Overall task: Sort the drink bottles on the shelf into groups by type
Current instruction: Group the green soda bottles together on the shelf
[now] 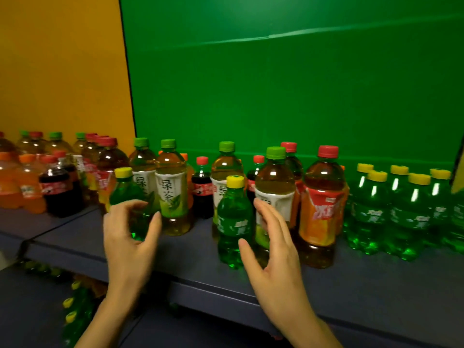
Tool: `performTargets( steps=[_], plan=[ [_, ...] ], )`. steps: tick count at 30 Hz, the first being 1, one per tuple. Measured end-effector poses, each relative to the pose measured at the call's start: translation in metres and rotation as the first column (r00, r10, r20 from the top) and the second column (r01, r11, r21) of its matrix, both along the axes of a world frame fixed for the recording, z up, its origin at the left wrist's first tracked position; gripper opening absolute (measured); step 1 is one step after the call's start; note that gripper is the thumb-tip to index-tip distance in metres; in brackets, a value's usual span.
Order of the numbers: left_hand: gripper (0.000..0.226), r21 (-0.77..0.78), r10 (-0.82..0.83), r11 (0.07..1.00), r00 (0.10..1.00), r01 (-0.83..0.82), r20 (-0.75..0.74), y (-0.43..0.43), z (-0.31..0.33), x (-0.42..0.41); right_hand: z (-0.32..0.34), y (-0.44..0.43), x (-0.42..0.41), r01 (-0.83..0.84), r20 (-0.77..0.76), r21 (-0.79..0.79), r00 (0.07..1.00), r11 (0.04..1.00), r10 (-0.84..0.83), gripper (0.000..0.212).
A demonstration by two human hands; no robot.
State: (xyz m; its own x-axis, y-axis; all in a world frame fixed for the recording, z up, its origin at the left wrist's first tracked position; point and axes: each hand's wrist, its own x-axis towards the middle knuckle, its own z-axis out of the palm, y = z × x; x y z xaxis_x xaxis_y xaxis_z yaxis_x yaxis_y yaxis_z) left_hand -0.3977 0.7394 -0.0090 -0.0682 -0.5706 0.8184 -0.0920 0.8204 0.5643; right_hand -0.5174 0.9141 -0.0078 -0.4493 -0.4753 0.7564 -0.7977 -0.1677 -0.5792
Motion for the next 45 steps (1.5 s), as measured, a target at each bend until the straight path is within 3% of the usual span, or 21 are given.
performTargets(
  steps=[3,8,15,21,29,32,35,37,45],
  plan=[
    [0.058,0.042,0.153,0.987,0.988,-0.154,0.029,-0.039,-0.006,0.012,-0.01,-0.029,0.008,0.09,-0.021,0.015,0.996,0.996,-0.09,0.069],
    [0.091,0.279,-0.047,0.96,0.985,-0.001,0.166,-0.081,-0.01,0.019,-0.024,-0.064,0.016,0.287,-0.101,-0.03,0.952,0.957,-0.289,0.072],
    [0.073,0.362,-0.255,0.912,0.959,0.194,0.127,-0.102,-0.012,0.014,-0.025,-0.08,0.018,0.446,-0.097,-0.064,0.887,0.893,-0.45,0.086],
    [0.065,0.325,-0.274,0.916,0.959,0.237,0.074,-0.105,-0.014,0.015,-0.021,-0.081,0.023,0.327,0.027,0.168,0.942,0.93,-0.336,0.096],
    [0.052,0.206,-0.346,0.918,0.938,0.34,-0.004,-0.076,-0.003,0.013,-0.017,-0.08,0.017,0.259,0.083,0.23,0.955,0.938,-0.284,0.074],
    [0.052,0.177,-0.432,0.885,0.901,0.431,-0.035,-0.058,0.011,0.011,-0.014,-0.066,0.019,0.184,0.173,0.203,0.96,0.962,-0.22,0.073],
    [0.068,0.141,-0.513,0.847,0.858,0.512,-0.034,-0.033,0.031,0.005,-0.006,-0.04,0.022,0.103,0.244,0.182,0.959,0.978,-0.147,0.073],
    [0.06,0.126,-0.571,0.812,0.82,0.569,-0.022,-0.013,0.043,-0.001,0.002,-0.017,0.02,0.09,0.258,0.166,0.957,0.982,-0.132,0.068],
    [0.056,0.049,-0.746,0.666,0.663,0.745,0.057,0.096,0.068,-0.05,0.038,0.095,-0.028,0.242,0.233,0.131,0.935,0.961,-0.267,0.068]
  ],
)
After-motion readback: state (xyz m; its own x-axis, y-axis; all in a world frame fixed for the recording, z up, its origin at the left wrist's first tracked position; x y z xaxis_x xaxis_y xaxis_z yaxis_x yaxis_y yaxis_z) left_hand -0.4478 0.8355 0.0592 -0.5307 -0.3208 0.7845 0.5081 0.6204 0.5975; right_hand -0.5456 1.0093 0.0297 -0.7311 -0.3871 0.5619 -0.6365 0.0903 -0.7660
